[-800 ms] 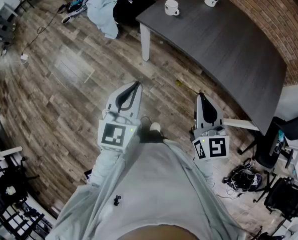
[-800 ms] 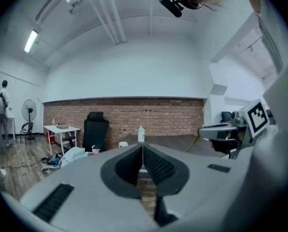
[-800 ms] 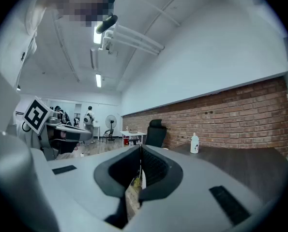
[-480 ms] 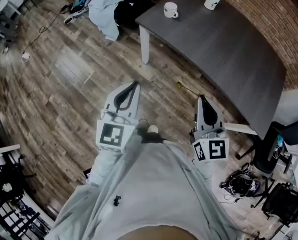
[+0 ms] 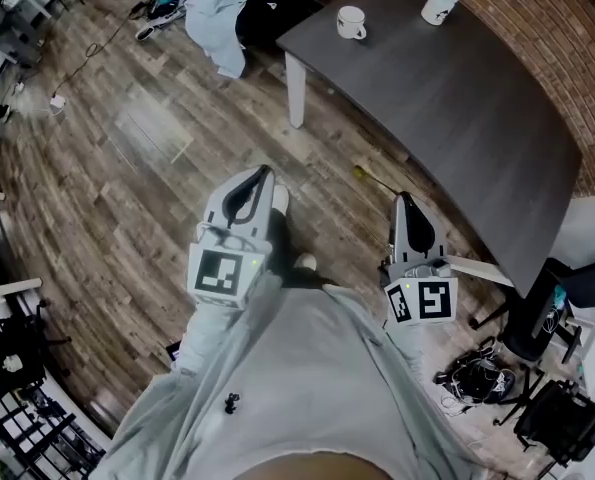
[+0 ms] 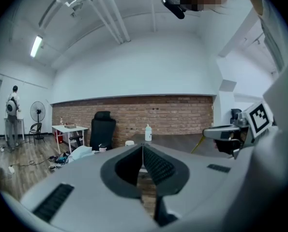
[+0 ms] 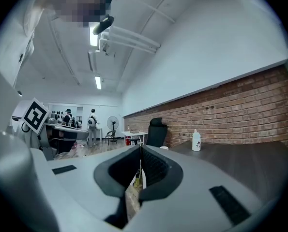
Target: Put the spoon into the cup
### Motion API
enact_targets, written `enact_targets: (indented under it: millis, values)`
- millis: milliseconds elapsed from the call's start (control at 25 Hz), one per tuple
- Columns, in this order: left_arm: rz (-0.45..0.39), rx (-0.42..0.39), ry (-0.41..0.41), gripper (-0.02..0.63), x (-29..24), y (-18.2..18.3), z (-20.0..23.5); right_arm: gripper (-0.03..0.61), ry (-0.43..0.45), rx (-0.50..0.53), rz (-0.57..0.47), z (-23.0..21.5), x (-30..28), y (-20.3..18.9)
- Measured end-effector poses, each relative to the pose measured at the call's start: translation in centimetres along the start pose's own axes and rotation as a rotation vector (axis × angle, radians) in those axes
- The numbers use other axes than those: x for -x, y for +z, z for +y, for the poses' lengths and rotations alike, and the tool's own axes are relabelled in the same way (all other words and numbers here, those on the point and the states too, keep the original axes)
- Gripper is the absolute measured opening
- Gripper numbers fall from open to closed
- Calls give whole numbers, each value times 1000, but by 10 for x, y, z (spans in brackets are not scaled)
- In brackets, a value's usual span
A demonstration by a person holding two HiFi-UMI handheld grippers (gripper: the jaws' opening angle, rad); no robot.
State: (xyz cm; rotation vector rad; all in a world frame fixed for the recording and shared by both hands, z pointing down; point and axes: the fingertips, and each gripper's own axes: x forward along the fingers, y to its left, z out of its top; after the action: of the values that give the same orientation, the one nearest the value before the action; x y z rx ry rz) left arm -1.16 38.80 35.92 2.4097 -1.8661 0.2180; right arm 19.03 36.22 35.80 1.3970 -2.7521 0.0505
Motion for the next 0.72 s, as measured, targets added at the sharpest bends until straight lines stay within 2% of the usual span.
enact_targets:
  millis: [240,520,720]
  values:
    - [-6,-24,-28,23,-60,1,42,20,-1,-17,14,-15,-69,-2]
    - [-19,-33,-72,23,-151,31,105,20,-39,-10,8,-45,-168,18]
    - [-25,-51,-96,23,-195,40,145,20,-69,-25,20,-56,-222,23]
